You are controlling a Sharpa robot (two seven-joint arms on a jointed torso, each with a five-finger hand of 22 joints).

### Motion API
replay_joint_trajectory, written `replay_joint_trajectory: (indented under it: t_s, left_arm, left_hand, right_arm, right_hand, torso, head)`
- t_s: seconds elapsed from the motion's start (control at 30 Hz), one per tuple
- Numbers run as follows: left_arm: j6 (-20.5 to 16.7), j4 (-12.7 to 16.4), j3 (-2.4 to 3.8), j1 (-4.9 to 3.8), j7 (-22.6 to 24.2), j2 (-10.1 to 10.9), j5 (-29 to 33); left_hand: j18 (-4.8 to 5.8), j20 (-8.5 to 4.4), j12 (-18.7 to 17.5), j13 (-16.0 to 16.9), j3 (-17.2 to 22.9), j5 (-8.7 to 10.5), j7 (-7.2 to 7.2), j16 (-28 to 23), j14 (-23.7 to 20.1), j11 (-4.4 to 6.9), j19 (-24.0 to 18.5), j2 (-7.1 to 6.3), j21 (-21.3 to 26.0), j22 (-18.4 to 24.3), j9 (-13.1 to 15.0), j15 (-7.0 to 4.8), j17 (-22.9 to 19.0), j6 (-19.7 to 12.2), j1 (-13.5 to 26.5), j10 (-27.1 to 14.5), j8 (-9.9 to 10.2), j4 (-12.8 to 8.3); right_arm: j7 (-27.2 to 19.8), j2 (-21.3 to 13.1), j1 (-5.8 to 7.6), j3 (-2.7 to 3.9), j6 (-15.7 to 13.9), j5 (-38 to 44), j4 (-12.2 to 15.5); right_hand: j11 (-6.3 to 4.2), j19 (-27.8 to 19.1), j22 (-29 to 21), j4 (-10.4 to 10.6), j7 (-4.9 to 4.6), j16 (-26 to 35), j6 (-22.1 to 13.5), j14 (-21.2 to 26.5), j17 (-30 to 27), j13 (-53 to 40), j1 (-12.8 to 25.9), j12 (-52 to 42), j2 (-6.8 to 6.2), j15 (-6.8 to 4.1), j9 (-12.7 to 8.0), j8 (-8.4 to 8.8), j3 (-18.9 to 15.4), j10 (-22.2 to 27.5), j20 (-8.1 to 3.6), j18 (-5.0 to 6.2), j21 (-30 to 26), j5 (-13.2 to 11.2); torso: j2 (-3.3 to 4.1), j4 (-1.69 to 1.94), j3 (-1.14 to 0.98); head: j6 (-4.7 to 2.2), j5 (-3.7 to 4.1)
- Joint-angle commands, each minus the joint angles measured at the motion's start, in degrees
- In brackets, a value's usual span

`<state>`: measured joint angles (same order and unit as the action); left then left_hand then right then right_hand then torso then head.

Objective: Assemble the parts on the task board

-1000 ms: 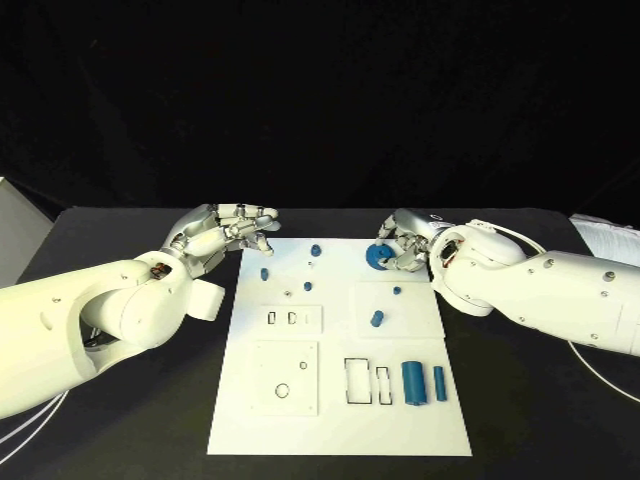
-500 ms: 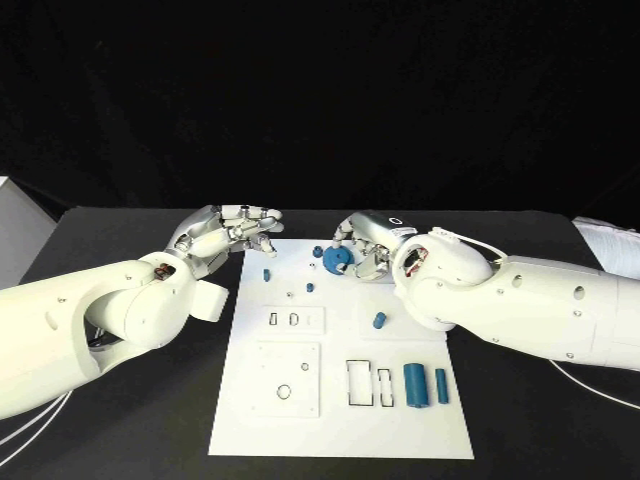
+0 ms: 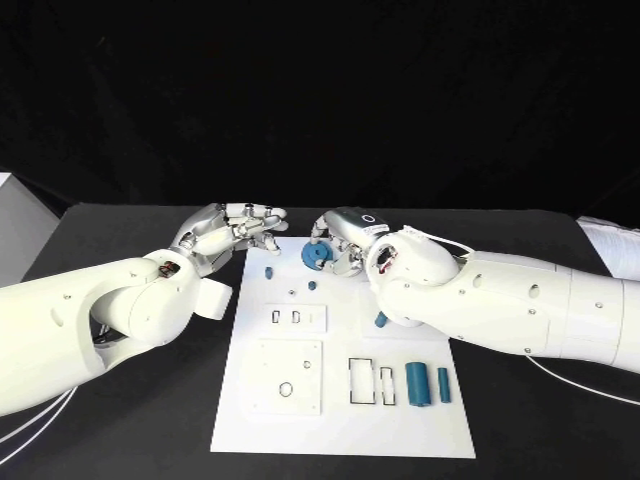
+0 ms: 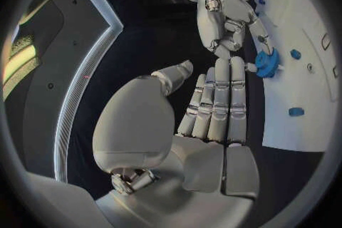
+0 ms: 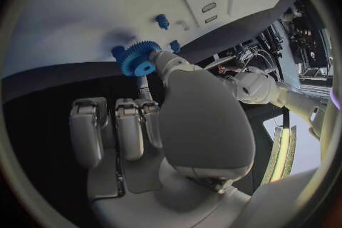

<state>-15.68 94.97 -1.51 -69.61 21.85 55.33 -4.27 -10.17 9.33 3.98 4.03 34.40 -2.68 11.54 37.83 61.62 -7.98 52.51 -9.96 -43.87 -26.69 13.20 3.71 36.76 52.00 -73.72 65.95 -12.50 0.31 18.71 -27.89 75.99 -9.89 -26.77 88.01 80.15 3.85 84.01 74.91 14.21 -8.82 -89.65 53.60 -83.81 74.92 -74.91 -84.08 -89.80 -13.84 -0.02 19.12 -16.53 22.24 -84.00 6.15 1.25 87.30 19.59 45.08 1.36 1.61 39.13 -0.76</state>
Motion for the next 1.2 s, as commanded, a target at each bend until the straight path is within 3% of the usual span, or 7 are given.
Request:
replay_joint_trajectory:
  t_s: [0.03,0.27,0.53,0.87,1.2]
  left_arm:
    - [0.99,0.10,0.05,-0.06,0.23,-0.12,0.12]
    - [1.03,0.06,0.05,-0.07,0.20,-0.21,0.11]
    - [1.04,0.02,0.05,-0.07,0.12,-0.26,0.09]
    - [1.07,-0.04,0.05,-0.07,0.10,-0.29,0.06]
    - [1.10,-0.03,0.05,-0.07,0.07,-0.32,0.01]
  left_hand:
    - [-0.14,-0.15,-0.17,0.08,0.24,-0.17,0.12,0.31,-0.28,0.15,-0.43,0.28,-0.19,-0.05,0.05,0.08,0.05,-0.35,0.13,-0.28,0.28,0.03]
    - [-0.14,-0.15,-0.17,0.08,0.24,-0.17,0.12,0.31,-0.28,0.15,-0.43,0.28,-0.19,-0.05,0.05,0.08,0.05,-0.35,0.13,-0.28,0.28,0.03]
    - [-0.14,-0.15,-0.17,0.08,0.24,-0.17,0.12,0.31,-0.28,0.15,-0.43,0.28,-0.19,-0.05,0.05,0.08,0.05,-0.35,0.13,-0.28,0.28,0.03]
    - [-0.16,-0.14,-0.14,0.09,0.30,-0.17,0.08,0.39,-0.36,0.18,-0.64,0.28,-0.43,-0.22,0.09,0.06,0.07,-0.31,0.11,-0.24,0.26,-0.07]
    - [-0.16,-0.14,-0.14,0.09,0.30,-0.17,0.08,0.39,-0.36,0.18,-0.64,0.28,-0.43,-0.22,0.09,0.06,0.07,-0.31,0.11,-0.24,0.26,-0.07]
  right_arm:
    - [0.44,0.61,-0.05,-0.04,0.50,1.54,-0.74]
    - [0.37,1.67,-0.25,-0.33,1.17,1.57,-1.67]
    - [0.43,2.67,-0.74,-0.70,1.63,1.44,-3.05]
    - [0.58,2.78,-0.95,-0.92,2.56,1.43,-3.86]
    - [0.46,3.39,-1.24,-1.11,3.17,1.13,-4.87]
  right_hand:
    - [-0.20,4.31,12.23,-0.02,0.57,-0.35,0.83,-6.19,15.08,-15.09,0.52,-0.20,-0.12,-0.40,0.05,-0.28,0.42,-6.00,-0.56,-0.44,0.17,-0.33]
    - [-0.19,4.36,12.32,-0.06,0.57,-0.35,0.82,-6.19,15.08,-15.08,0.58,-0.19,-0.16,-0.40,0.05,-0.26,0.48,-5.98,-0.57,-0.47,0.25,-0.43]
    - [-0.12,4.39,12.39,-0.19,0.48,-0.35,0.61,-6.19,15.08,-14.94,1.05,-0.11,-0.42,-0.36,-0.02,-0.05,0.74,-5.86,-0.56,-0.49,0.30,-1.03]
    - [-0.11,4.39,12.38,-0.22,0.47,-0.35,0.59,-6.19,15.08,-14.94,1.12,-0.10,-0.46,-0.35,-0.03,-0.02,0.79,-5.86,-0.56,-0.48,0.29,-1.16]
    - [-0.09,4.39,12.40,-0.27,0.45,-0.35,0.55,-6.19,15.08,-14.85,1.35,-0.05,-0.50,-0.33,-0.05,0.05,0.91,-5.77,-0.55,-0.49,0.30,-1.46]
  torso:
    - [-0.06,-0.11,-0.05]
    - [-0.01,-0.08,-0.16]
    - [0.02,-0.01,-0.13]
    - [-0.05,-0.21,-0.16]
    - [-0.02,-0.11,-0.16]
  head:
    - [0.10,-0.01]
    - [0.28,-0.13]
    - [0.49,-0.32]
    - [0.78,-0.60]
    - [0.78,-0.53]
